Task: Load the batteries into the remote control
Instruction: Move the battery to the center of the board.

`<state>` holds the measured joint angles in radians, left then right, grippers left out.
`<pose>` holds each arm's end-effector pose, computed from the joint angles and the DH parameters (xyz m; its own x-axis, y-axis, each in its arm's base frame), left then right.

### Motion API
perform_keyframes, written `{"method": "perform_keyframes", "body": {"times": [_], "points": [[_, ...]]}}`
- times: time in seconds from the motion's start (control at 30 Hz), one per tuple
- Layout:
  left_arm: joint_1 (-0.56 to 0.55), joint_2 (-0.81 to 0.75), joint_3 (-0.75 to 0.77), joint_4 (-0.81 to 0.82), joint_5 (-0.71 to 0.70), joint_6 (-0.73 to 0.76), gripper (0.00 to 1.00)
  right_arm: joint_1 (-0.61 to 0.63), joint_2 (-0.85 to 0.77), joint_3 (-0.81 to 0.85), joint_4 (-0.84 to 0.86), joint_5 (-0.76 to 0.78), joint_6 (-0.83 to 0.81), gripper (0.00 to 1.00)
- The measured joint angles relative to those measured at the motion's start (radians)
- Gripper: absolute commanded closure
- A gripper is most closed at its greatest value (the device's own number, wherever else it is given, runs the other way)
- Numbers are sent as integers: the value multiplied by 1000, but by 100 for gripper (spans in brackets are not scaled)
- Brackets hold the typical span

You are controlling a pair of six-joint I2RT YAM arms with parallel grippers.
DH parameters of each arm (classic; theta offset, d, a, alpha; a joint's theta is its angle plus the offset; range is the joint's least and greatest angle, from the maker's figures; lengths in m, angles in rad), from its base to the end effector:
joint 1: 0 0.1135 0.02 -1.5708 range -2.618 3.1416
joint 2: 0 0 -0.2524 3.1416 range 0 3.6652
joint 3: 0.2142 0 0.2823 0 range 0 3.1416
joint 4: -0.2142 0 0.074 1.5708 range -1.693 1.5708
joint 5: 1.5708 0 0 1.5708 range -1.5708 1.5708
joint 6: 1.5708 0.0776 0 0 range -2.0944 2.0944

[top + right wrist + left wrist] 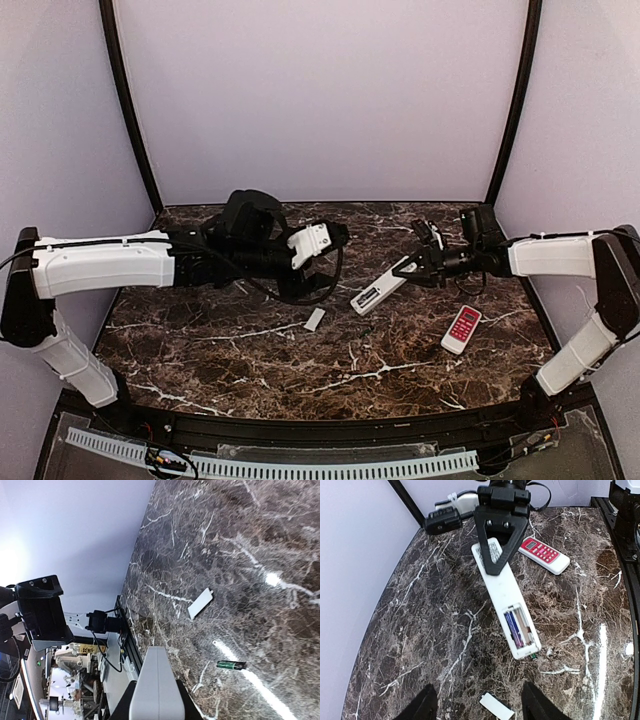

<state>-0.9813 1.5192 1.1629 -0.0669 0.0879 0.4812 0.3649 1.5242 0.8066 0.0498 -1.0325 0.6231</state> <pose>0.2303 -0.3566 0.2634 0.2015 0.5281 -0.8249 0.8791 0.2739 0.3901 0.2984 0.1853 0.1590 -0.9440 -0.0404 -0.3274 -0.3224 0.3225 0.8900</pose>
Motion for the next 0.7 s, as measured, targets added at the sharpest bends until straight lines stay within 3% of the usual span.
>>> {"method": "perform_keyframes", "body": {"times": [0.17, 0.4, 0.7], "points": [[7, 151, 137, -109, 29, -104, 50, -90, -89, -26, -2, 10, -40, 100], [8, 355, 215, -230, 82, -224, 56, -199, -173, -60, -42, 32, -93, 100], [-2, 543, 483, -413, 87, -246, 59, -312, -231, -102, -103, 42, -154, 100]]}}
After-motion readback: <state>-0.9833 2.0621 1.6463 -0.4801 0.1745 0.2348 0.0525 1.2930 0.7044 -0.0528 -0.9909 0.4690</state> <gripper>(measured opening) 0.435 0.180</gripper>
